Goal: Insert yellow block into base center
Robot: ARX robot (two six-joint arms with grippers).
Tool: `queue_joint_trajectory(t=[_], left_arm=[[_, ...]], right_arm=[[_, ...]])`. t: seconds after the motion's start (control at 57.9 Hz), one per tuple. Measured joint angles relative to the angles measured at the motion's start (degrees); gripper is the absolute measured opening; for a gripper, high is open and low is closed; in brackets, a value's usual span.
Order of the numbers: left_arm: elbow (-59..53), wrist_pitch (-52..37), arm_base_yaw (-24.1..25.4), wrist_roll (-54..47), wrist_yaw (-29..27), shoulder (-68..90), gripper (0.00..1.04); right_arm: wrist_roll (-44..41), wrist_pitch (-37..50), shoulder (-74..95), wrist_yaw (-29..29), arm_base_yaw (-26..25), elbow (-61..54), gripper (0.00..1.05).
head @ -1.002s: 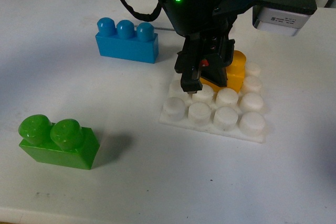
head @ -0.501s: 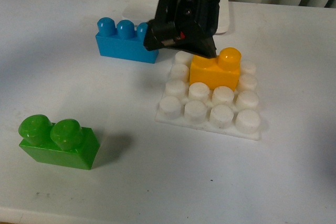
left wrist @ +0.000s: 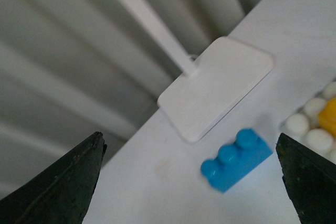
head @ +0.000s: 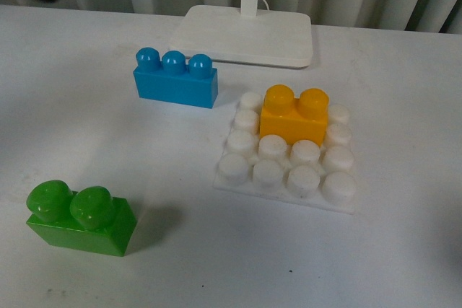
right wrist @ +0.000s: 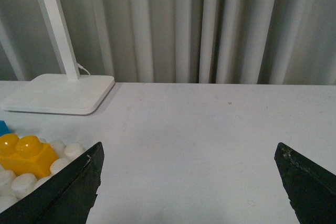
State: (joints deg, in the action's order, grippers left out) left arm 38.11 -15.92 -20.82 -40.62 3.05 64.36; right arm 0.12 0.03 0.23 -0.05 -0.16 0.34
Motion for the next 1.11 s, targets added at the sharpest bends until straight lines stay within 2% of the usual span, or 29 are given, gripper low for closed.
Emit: queue_joint_trajectory(t=[0.069,0.173,0.276,0.397,0.449,0.467,0.57,0.829,0.898,0.985,1.106], left_arm=[[-5.1,-0.5,2.6,5.6,-3.9,-6.6,0.98],[-13.5,4.1,7.1,18.0,-9.6,-22.8,0.98],[-15.1,4.8,8.1,24.0,-10.4,-26.9,0.98],[-15.2,4.9,8.1,26.0,-10.4,-26.8,0.98],[-16.5,2.4,7.9,29.4,-13.4,-27.1,0.92],[-17.6,0.6,8.1,31.4,-14.1,-27.7,0.86],[-21.6,-1.2,10.1,37.1,-13.4,-30.7,0.66],[-28.7,-1.5,14.4,39.8,-9.0,-37.0,0.18],[-29.9,-1.3,18.0,39.9,-4.2,-38.7,0.05],[-31.2,-1.0,20.5,40.5,-3.7,-40.6,0.04],[-32.9,-0.1,20.6,40.5,-3.0,-43.0,0.04]], right_arm=[[0.0,0.0,0.0,0.0,0.0,0.0,0.96],[0.0,0.0,0.0,0.0,0.0,0.0,0.96],[0.0,0.0,0.0,0.0,0.0,0.0,0.96],[0.0,0.0,0.0,0.0,0.0,0.0,0.96],[0.0,0.0,0.0,0.0,0.0,0.0,0.96],[0.0,0.0,0.0,0.0,0.0,0.0,0.96],[0.0,0.0,0.0,0.0,0.0,0.0,0.96],[0.0,0.0,0.0,0.0,0.0,0.0,0.96],[0.0,0.0,0.0,0.0,0.0,0.0,0.96],[0.0,0.0,0.0,0.0,0.0,0.0,0.96],[0.0,0.0,0.0,0.0,0.0,0.0,0.96]])
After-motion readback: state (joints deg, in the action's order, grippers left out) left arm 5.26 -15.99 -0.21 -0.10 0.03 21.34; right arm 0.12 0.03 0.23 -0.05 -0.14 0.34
